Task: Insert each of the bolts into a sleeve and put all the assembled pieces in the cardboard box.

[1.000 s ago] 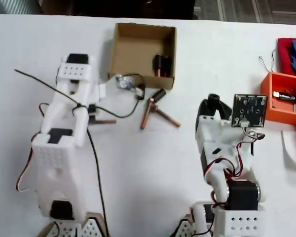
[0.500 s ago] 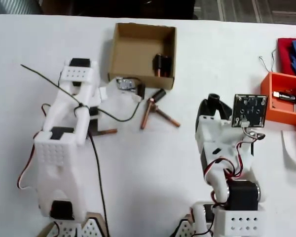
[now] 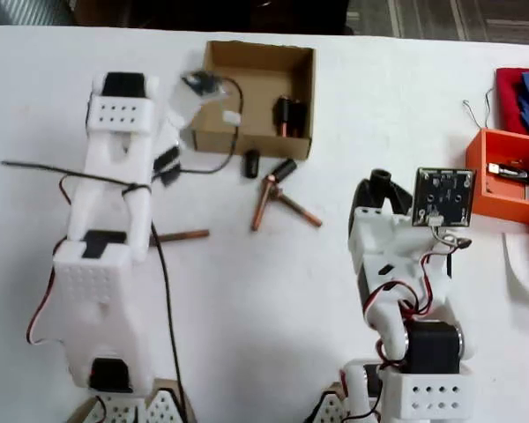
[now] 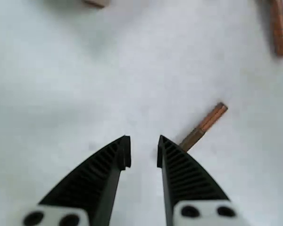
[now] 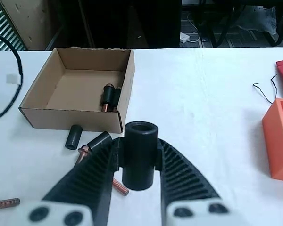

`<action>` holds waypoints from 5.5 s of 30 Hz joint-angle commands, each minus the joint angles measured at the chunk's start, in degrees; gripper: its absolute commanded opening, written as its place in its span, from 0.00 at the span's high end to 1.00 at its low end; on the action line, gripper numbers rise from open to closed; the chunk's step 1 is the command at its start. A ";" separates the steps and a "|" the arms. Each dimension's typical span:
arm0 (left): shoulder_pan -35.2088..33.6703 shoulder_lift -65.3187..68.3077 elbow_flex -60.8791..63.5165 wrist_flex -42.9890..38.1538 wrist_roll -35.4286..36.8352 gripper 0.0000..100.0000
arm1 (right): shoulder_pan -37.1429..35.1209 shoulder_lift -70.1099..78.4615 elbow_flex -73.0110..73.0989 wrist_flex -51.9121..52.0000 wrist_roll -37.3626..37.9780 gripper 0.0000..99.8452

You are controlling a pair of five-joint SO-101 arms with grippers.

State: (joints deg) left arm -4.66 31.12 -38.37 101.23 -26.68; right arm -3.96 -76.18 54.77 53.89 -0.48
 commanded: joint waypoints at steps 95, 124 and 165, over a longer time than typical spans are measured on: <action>-1.14 14.33 -2.07 -2.29 21.19 0.92 | 0.40 -0.92 -0.53 -0.22 -0.44 0.98; -1.05 -2.81 18.24 -8.09 39.56 0.87 | 0.40 -0.92 -0.53 -0.22 -0.44 0.98; -2.81 4.22 20.88 -17.23 55.03 0.97 | 0.40 -0.92 -0.53 -0.22 -0.44 0.98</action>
State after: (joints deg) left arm -4.84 36.13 -16.75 84.79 34.51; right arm -3.96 -76.18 54.77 53.89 -0.48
